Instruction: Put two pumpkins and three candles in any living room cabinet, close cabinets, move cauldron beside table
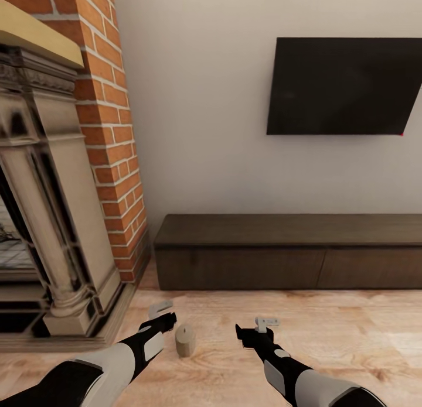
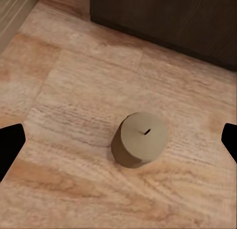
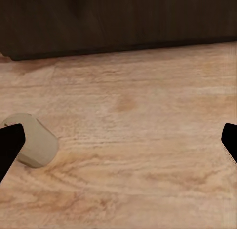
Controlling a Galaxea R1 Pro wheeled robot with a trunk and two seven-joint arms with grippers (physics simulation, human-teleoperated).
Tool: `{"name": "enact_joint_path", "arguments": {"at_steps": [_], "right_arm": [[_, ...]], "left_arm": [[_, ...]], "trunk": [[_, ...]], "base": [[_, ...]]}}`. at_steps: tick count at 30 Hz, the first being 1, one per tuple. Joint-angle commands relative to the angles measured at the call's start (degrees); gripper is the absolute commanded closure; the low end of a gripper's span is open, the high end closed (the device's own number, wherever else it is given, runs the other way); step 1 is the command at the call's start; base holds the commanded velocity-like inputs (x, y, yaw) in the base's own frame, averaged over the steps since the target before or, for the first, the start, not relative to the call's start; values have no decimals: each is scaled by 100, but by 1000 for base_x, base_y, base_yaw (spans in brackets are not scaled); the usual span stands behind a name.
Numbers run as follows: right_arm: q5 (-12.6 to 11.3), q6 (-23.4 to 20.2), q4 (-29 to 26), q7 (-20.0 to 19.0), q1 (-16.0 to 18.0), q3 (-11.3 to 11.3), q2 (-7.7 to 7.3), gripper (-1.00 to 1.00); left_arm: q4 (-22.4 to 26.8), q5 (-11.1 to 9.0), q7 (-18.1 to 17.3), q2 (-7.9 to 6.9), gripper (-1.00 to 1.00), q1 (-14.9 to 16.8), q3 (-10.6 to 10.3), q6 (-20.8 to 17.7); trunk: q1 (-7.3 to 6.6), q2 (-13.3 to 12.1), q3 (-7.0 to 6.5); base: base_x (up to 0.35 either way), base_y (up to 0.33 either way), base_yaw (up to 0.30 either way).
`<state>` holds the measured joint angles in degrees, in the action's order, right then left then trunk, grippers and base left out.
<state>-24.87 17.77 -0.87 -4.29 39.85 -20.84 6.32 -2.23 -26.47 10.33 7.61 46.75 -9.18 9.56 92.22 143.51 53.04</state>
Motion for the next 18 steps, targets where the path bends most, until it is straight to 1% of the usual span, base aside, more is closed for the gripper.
{"name": "enact_joint_path", "arguments": {"at_steps": [1,6,11,14,18], "right_arm": [[-61,25,13,-36,5,-25,1,-100],[-66,27,13,-34,5,-25,1,-100],[-66,31,11,-16,5,-25,1,-100],[-69,28,9,-44,5,-25,1,-100],[-70,32,8,-34,5,-25,1,-100]], "left_arm": [[-23,-43,5,4,-100,10,-49,23],[-23,-43,4,4,-100,10,-49,-45],[-23,-43,4,5,-100,10,-49,-58],[-23,-37,4,12,-100,10,-56,-60],[-23,-34,3,12,-100,10,-57,-60]], "trunk": [[2,2,6],[2,2,6],[2,2,6],[2,2,7],[2,2,30]], "base": [[333,0,0],[333,0,0],[312,149,0],[85,60,11],[15,10,121]]}}
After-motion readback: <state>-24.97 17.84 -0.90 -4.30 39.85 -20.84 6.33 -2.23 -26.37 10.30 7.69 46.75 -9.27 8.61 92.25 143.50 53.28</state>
